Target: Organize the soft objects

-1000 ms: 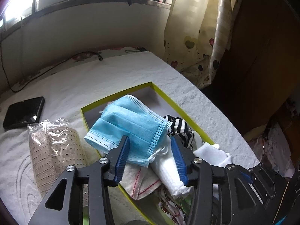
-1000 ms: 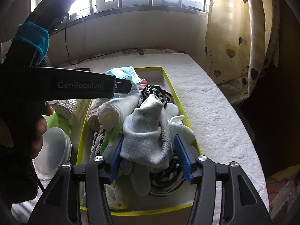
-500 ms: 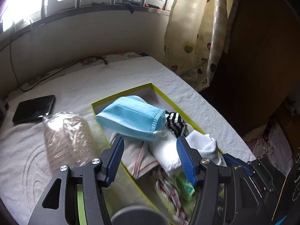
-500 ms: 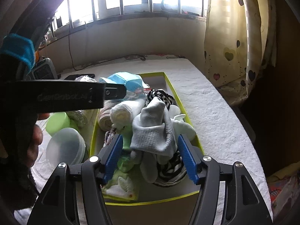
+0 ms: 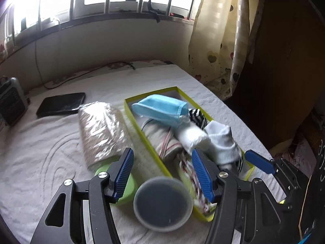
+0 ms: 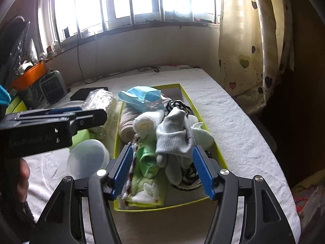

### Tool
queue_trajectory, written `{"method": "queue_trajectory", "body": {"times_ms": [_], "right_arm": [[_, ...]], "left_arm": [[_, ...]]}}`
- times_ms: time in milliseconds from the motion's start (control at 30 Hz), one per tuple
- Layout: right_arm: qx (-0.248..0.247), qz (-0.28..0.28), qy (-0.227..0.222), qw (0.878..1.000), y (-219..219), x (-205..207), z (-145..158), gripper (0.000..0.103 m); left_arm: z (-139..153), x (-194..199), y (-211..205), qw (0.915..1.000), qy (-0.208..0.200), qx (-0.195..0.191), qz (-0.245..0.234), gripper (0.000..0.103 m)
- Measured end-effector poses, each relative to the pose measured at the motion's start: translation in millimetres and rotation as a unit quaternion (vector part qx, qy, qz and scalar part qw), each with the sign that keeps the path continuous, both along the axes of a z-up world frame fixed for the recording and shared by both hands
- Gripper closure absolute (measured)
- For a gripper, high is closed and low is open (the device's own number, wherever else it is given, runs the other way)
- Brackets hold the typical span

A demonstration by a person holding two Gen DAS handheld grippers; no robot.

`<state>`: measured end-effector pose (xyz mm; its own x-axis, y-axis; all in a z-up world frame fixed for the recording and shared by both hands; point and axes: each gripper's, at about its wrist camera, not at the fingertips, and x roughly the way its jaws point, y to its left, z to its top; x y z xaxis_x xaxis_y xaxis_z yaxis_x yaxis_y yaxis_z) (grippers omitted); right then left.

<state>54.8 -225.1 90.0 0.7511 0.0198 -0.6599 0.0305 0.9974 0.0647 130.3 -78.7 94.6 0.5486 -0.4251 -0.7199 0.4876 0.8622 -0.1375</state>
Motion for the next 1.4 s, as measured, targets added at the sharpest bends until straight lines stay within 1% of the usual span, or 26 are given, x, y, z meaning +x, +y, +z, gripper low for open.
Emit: {"method": "queue_trajectory", "body": {"times_ms": [200, 267, 367, 433, 567, 667, 767, 933, 1033, 1133, 1333, 1400], "right_arm": [[0.000, 0.015, -0.005, 1.000, 12.0, -10.8, 1.6, 0.041], [0.005, 0.020, -0.003, 1.000, 14.8, -14.3, -0.3, 0.041], [0.009, 0.027, 0.003, 1.000, 19.5, -19.3, -4.7, 0.041], [0.011, 0.033, 0.004, 0.999, 22.3, -23.2, -6.5, 0.041], [0.004, 0.048, 0.011, 0.999, 30.6, -32.0, -12.3, 0.041], [0.011, 0.055, 0.019, 0.998, 34.4, -37.3, -17.3, 0.041], [0.006, 0.065, 0.024, 0.998, 39.9, -43.4, -20.7, 0.041], [0.008, 0.078, 0.032, 0.996, 47.4, -48.4, -27.0, 0.041], [0.013, 0.090, 0.043, 0.995, 51.5, -49.8, -35.1, 0.041], [0.016, 0.099, 0.051, 0.994, 54.8, -50.7, -40.7, 0.041], [0.015, 0.107, 0.065, 0.992, 58.8, -48.3, -49.8, 0.041], [0.011, 0.111, 0.070, 0.991, 61.7, -47.3, -53.9, 0.041]], "left_arm": [[2.1, -25.3, 23.4, 0.9995, -0.015, -0.003, 0.026, 0.043], [1.4, -33.5, 30.6, 0.9990, -0.022, 0.004, 0.038, 0.043], [-1.7, -43.8, 41.2, 0.9982, -0.020, 0.005, 0.056, 0.043], [-4.0, -51.6, 47.3, 0.9971, -0.030, 0.016, 0.068, 0.043], [-12.5, -64.8, 57.4, 0.9963, -0.022, 0.017, 0.081, 0.043], [-21.3, -74.7, 64.0, 0.9955, -0.017, 0.023, 0.090, 0.043], [-29.5, -84.5, 72.0, 0.9944, -0.014, 0.033, 0.100, 0.043], [-43.6, -99.6, 91.3, 0.9900, -0.011, 0.046, 0.133, 0.043], [-54.8, -106.3, 101.4, 0.9891, 0.007, 0.040, 0.142, 0.043], [-68.7, -110.6, 106.6, 0.9873, 0.026, 0.045, 0.150, 0.043], [-80.6, -114.5, 123.2, 0.9824, 0.037, 0.044, 0.178, 0.043], [-82.0, -116.0, 127.5, 0.9813, 0.034, 0.042, 0.185, 0.043]]}}
